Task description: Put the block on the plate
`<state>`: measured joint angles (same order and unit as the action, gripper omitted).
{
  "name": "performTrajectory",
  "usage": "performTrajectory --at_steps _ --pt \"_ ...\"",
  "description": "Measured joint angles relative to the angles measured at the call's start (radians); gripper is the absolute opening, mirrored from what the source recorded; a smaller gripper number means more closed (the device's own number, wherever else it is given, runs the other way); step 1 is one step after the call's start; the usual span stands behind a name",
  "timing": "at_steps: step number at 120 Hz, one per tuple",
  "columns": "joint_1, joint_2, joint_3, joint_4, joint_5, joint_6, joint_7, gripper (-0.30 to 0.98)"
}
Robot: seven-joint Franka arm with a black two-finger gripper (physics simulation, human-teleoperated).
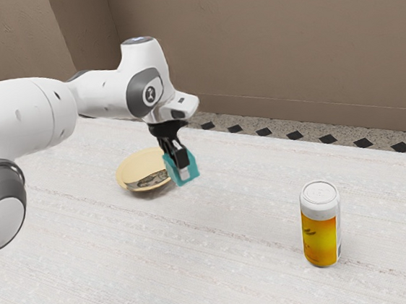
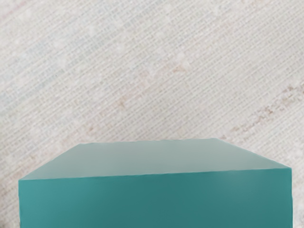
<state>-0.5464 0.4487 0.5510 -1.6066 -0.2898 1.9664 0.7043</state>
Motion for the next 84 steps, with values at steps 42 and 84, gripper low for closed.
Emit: performTrajectory --at_steps 42,84 --pt "0.147 0.009 0.028 0.012 -0.025 -0.031 0.090 0.36" --pt "0.202 0.159 0.030 0.216 -0.077 -0.097 0.150 0.35"
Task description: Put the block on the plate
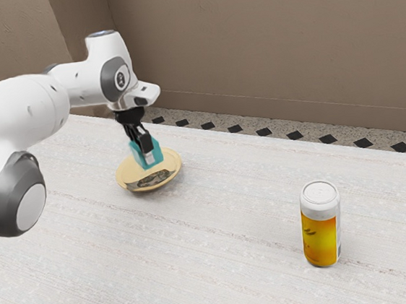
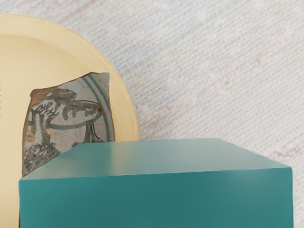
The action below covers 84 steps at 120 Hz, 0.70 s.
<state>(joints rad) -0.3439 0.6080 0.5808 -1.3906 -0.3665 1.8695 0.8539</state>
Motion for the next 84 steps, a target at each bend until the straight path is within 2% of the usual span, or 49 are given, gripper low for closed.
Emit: performTrajectory --at_steps 37,64,84 --pt "0.101 0.189 0.002 0.236 -0.080 -0.070 0.032 0.35" --pt "0.176 0.211 0.000 0.256 -0.105 -0.089 0.048 0.35" --pt "0.188 0.250 -0.003 0.285 -0.109 -0.092 0.056 0.35"
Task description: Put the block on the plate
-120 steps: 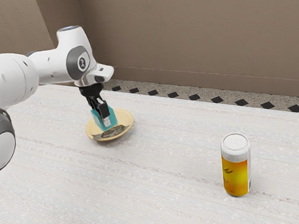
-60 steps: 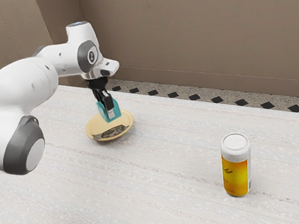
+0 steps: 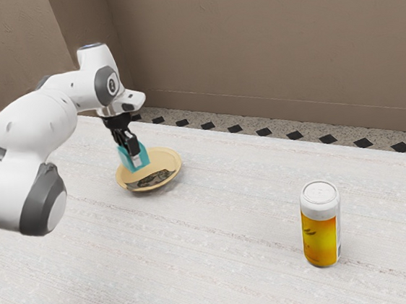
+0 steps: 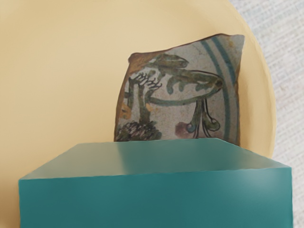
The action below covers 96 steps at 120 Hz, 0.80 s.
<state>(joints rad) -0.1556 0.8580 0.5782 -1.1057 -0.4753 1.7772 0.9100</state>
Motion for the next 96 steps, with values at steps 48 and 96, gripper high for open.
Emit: performTrajectory --at_steps 48,96 --pt "0.019 0.039 -0.026 0.014 -0.017 0.013 0.010 0.35" --pt "0.020 0.062 -0.047 0.034 -0.021 0.035 0.013 0.48"
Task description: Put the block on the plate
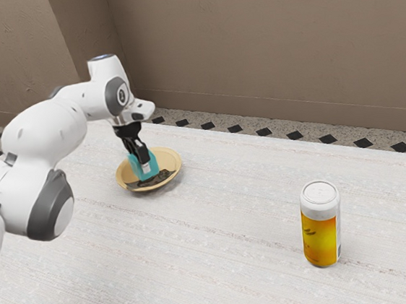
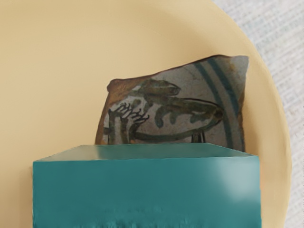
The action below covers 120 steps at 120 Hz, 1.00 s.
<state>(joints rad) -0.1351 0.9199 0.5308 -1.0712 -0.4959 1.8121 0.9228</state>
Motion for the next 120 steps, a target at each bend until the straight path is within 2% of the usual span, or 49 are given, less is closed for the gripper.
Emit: performTrajectory --at_steps 33,53,61,80,95,105,120 --pt "-0.001 -0.034 0.006 -0.013 0.003 0.000 0.005 0.63" --pt "-0.022 -0.168 -0.008 -0.075 0.027 -0.015 0.006 0.66" --pt "-0.030 -0.260 -0.076 -0.129 0.078 -0.019 0.001 0.67" --pt "-0.026 -0.486 -0.310 -0.282 0.237 -0.029 -0.027 0.68" --pt "-0.011 -0.678 -0.454 -0.398 0.332 -0.063 -0.061 0.68" --pt "-0.002 -0.782 -0.508 -0.448 0.368 -0.103 -0.084 0.68" --pt "-0.003 -0.868 -0.523 -0.469 0.393 -0.170 -0.113 0.68"
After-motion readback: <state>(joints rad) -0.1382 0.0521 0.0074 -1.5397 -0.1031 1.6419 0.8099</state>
